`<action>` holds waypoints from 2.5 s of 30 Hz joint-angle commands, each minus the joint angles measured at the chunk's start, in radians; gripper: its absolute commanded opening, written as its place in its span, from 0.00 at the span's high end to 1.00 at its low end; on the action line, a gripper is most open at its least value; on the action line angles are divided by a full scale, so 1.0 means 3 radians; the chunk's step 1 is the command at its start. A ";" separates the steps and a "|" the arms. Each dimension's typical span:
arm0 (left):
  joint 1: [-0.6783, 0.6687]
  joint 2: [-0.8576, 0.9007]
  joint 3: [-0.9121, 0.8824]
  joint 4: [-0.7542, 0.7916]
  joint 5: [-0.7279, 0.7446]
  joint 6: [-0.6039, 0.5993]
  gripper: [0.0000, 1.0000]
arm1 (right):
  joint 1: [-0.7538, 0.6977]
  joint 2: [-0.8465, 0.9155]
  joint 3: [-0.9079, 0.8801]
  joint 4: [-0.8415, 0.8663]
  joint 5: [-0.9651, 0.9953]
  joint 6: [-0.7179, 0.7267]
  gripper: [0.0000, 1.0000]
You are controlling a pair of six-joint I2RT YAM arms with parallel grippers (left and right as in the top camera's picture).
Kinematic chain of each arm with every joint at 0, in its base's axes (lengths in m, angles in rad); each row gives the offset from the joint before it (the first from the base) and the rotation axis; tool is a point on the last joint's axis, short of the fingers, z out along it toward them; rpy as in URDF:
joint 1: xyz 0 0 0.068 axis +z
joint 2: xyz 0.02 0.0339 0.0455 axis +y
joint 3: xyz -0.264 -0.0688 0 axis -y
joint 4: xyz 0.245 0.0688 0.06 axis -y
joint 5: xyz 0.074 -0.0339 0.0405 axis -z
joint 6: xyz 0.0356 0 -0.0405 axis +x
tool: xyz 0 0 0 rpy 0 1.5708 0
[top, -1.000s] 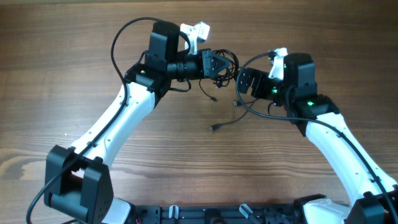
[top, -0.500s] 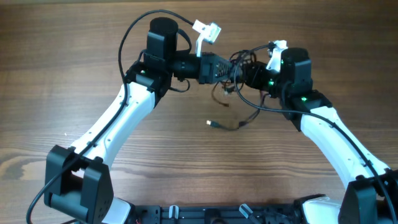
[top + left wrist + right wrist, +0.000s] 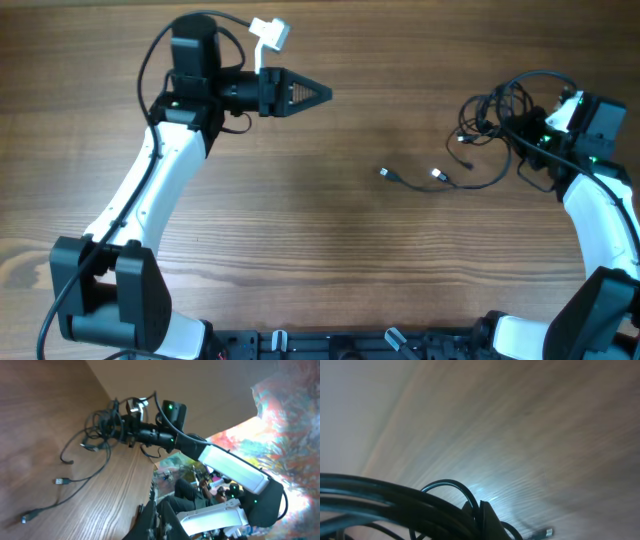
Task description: Untangle cables
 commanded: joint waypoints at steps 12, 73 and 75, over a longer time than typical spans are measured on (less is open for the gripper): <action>-0.0498 -0.0053 0.0009 -0.0992 -0.1335 0.0926 0.28 | 0.0851 0.0019 0.0011 0.0390 -0.1704 -0.0156 0.72; -0.1326 -0.0615 0.0009 -0.0778 -0.4119 0.0144 0.96 | 0.1535 0.0045 0.0033 -0.0308 0.0136 0.0125 0.00; -0.1279 -0.0721 0.0009 -0.0914 -0.4078 0.0304 0.96 | 0.1759 0.0084 0.0033 -0.0028 -0.0020 0.0167 0.00</action>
